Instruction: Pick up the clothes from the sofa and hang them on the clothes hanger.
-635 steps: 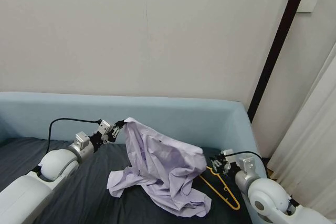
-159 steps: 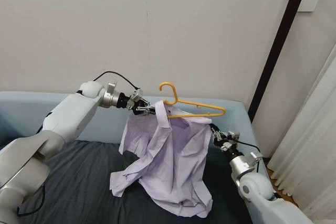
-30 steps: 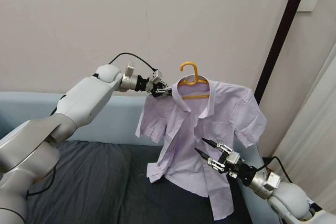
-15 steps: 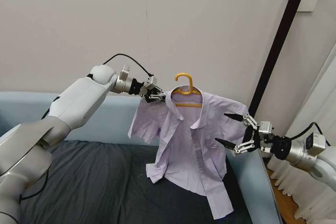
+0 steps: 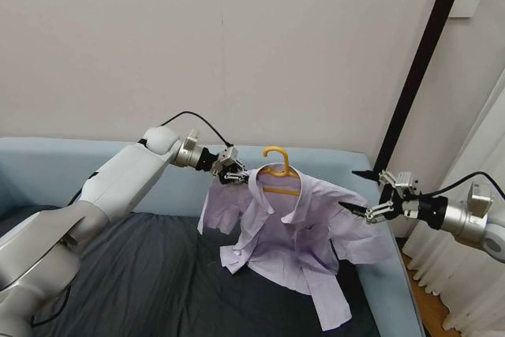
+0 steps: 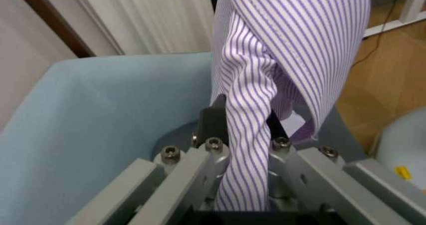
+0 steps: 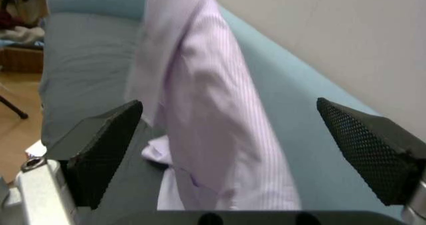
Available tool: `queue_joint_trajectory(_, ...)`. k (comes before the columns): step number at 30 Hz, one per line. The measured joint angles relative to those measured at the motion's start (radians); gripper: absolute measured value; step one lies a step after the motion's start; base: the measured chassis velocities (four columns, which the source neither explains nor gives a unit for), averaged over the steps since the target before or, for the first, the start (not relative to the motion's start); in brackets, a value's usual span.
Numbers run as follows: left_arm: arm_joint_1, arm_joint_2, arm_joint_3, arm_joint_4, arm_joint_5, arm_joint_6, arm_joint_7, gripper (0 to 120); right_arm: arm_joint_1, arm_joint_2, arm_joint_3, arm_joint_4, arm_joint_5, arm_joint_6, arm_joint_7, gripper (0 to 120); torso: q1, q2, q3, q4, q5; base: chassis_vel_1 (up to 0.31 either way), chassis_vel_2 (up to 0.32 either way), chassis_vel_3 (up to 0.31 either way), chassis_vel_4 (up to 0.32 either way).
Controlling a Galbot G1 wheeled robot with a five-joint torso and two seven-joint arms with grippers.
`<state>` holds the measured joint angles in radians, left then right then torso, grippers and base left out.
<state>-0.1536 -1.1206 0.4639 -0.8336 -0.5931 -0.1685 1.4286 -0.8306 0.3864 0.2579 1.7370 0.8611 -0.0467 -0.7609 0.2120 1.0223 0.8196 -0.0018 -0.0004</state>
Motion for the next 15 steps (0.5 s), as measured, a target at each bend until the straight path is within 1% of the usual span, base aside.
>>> queue_joint_trajectory(2,0.007,-0.004,0.010,-0.009,0.000,0.001,0.011,2,0.013,0.004,-0.013,-0.011,-0.010,-0.026,-0.003,100,0.000,0.000,0.000,0.0004,-0.0001,0.000,0.000,0.000,0.000)
queue_joint_trajectory(6,0.017,-0.012,0.014,-0.014,0.010,0.001,0.015,2,0.022,0.007,-0.021,-0.017,-0.019,-0.041,-0.020,100,0.000,0.000,0.000,0.0007,-0.0005,0.000,0.000,0.000,0.000)
queue_joint_trajectory(9,0.021,-0.016,0.016,-0.015,0.014,0.001,0.016,2,0.022,0.009,-0.021,-0.018,-0.028,-0.050,-0.041,100,0.000,0.000,0.000,0.0006,-0.0005,0.000,0.000,0.000,0.000)
queue_joint_trajectory(11,0.021,-0.028,0.016,-0.011,0.015,-0.001,0.013,2,0.011,0.021,-0.016,-0.025,-0.084,-0.057,-0.087,99,0.000,0.000,0.000,0.0004,-0.0004,0.000,0.000,0.000,0.000)
queue_joint_trajectory(13,0.020,-0.031,0.016,-0.010,0.015,-0.001,0.013,2,0.007,0.025,-0.015,-0.025,-0.094,-0.057,-0.090,99,0.000,0.000,0.000,0.0003,-0.0005,0.000,0.000,0.000,0.000)
queue_joint_trajectory(14,0.019,-0.035,0.016,-0.008,0.015,-0.002,0.012,2,-0.001,0.033,-0.015,-0.025,-0.104,-0.056,-0.092,95,0.000,0.000,0.000,0.0003,-0.0004,0.000,0.000,0.000,0.000)
queue_joint_trajectory(15,0.019,-0.036,0.016,-0.008,0.015,-0.002,0.012,2,-0.002,0.035,-0.015,-0.025,-0.106,-0.056,-0.092,94,0.000,0.000,0.000,0.0003,-0.0004,0.000,0.000,0.000,0.000)
